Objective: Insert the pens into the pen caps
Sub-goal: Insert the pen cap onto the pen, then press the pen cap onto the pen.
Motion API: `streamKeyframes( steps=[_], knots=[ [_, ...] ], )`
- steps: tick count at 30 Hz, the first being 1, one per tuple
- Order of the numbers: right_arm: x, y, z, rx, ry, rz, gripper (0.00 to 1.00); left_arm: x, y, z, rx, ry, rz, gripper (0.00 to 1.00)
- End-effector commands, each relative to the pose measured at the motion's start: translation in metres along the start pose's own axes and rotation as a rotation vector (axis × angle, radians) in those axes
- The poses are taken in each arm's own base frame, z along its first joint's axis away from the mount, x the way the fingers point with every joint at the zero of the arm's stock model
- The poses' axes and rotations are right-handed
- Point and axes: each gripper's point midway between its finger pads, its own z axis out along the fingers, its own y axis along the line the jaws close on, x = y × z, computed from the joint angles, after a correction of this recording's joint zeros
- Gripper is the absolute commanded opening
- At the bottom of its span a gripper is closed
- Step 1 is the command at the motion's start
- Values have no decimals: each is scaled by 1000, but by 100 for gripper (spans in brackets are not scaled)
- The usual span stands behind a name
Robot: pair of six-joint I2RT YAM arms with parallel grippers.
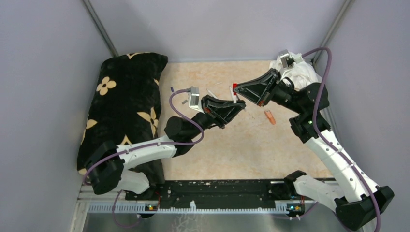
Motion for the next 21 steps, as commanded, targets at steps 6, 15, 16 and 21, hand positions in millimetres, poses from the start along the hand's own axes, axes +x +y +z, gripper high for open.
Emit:
streamKeyframes(
  steps=[6,15,16,21],
  knots=[
    [24,16,-8,-69,92,-20,0,-23,8,2,-36,-69,187,0],
    [13,24,-5,-97,76,-64,24,4,18,-6,-43,31,225,0],
    [11,26,-5,-101,73,-73,27,5,20,-8,-47,36,226,0],
    [12,24,-5,-103,78,-95,40,8,23,-16,-63,48,227,0]
  ],
)
